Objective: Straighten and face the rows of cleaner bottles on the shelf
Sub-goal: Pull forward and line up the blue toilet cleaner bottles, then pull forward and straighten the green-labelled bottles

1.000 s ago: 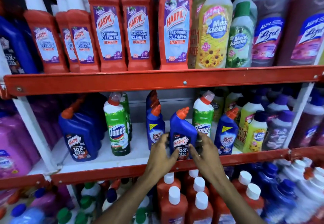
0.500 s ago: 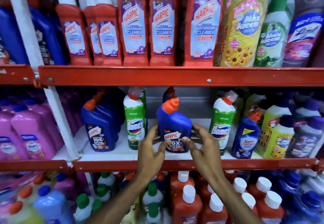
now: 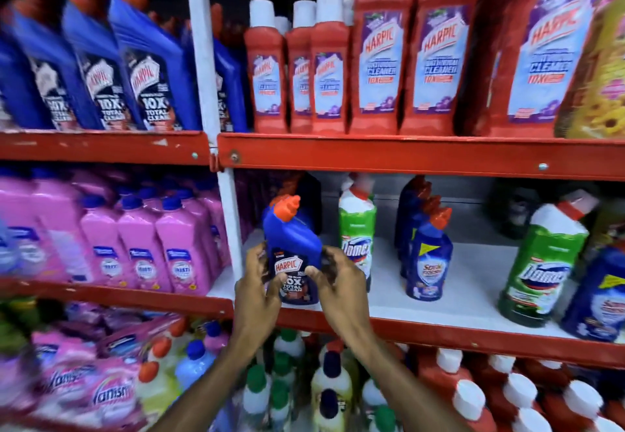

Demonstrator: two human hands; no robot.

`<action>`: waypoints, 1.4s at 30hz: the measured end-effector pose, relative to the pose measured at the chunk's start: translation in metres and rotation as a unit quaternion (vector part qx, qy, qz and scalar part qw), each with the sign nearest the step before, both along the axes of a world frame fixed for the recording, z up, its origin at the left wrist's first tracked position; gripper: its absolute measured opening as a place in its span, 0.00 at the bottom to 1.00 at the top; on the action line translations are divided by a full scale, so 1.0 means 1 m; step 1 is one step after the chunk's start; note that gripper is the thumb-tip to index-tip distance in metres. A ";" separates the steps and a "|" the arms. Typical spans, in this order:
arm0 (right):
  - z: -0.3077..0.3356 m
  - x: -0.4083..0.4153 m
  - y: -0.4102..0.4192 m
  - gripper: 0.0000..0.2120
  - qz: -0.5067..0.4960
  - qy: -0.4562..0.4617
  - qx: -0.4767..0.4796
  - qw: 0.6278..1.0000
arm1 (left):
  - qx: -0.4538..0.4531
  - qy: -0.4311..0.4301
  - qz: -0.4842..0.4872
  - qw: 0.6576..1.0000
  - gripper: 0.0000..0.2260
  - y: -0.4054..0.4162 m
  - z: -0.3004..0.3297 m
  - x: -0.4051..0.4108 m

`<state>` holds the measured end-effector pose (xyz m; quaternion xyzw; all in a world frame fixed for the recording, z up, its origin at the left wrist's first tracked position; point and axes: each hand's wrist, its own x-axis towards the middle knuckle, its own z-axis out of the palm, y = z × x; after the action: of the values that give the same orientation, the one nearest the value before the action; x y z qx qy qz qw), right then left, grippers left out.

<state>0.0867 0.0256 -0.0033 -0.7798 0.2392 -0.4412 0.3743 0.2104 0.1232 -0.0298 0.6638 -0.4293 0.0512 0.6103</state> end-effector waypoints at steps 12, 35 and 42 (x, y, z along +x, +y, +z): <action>-0.016 0.019 -0.002 0.18 0.006 0.055 -0.004 0.998 | 0.048 -0.053 0.032 0.997 0.26 0.006 -0.023 0.024; -0.035 -0.240 -0.112 0.32 -0.339 0.151 -0.203 0.906 | 0.103 -0.466 -0.075 0.875 0.33 -0.150 -0.009 -0.193; -0.042 -0.272 -0.146 0.28 -0.296 0.070 -0.030 0.952 | 0.185 -0.204 -0.196 0.941 0.31 -0.203 -0.004 -0.245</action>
<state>-0.1857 -0.1201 -0.0455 -0.7132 0.4719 -0.4839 0.1858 -0.0343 -0.0798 -0.0333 0.6428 -0.6681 -0.0155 0.3744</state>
